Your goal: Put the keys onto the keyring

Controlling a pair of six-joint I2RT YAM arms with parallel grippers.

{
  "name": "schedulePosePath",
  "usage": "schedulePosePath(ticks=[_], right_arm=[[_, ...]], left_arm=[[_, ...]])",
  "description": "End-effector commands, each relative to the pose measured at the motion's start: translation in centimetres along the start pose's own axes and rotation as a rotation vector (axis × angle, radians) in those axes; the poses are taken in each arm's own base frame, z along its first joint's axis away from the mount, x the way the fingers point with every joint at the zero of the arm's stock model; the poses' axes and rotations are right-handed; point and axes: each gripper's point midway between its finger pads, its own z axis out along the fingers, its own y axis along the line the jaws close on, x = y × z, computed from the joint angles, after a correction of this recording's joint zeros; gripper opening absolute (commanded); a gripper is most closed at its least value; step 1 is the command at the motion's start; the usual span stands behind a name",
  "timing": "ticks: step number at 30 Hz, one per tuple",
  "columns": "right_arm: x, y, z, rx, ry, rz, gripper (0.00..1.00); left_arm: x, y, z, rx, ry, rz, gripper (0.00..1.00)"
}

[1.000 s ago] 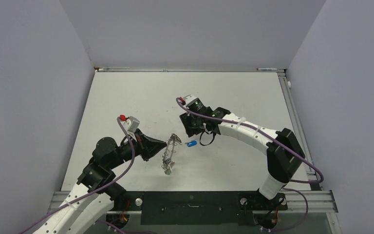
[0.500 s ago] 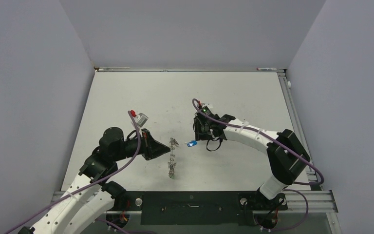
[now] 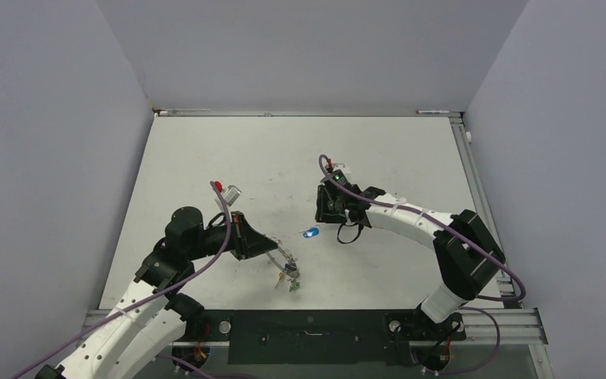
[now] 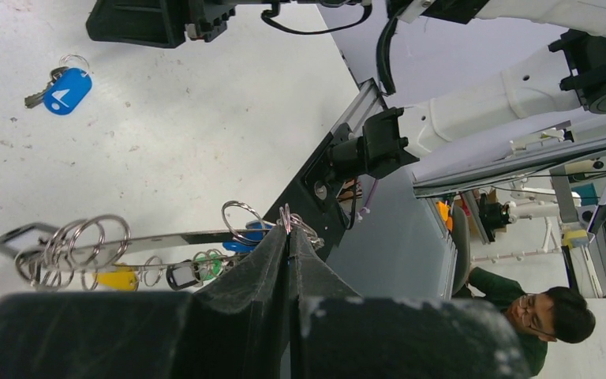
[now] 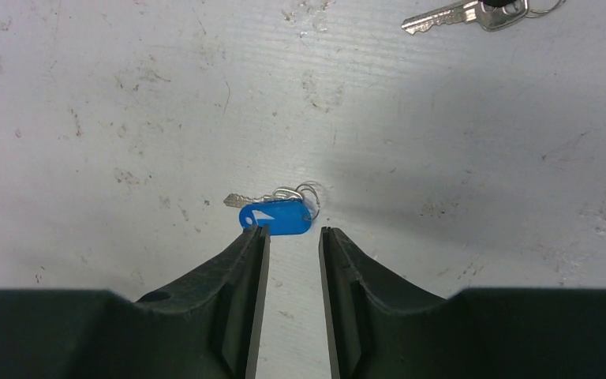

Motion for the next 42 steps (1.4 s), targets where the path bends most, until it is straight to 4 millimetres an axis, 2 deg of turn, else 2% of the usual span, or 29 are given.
schedulePosePath(ticks=[1, 10, 18, 36, 42], right_arm=[[0.0, 0.4, 1.3, -0.025, -0.005, 0.022, 0.31], [1.3, -1.2, 3.4, 0.008, 0.044, 0.037, 0.32], [2.7, -1.8, 4.9, -0.002, 0.074, 0.052, 0.30], [3.5, -1.0, 4.7, -0.084, 0.106, 0.108, 0.24], [3.6, -0.9, 4.7, -0.101, 0.109, 0.121, 0.19]], left_arm=[[-1.4, -2.2, -0.3, 0.093, -0.050, 0.055, 0.00], [-1.2, -2.8, -0.5, 0.129, -0.042, 0.083, 0.00], [-1.2, -2.8, -0.5, 0.139, -0.042, 0.092, 0.00], [-1.2, -2.6, -0.4, 0.129, -0.045, 0.093, 0.00], [-1.2, -2.5, -0.4, 0.127, -0.048, 0.094, 0.00]])
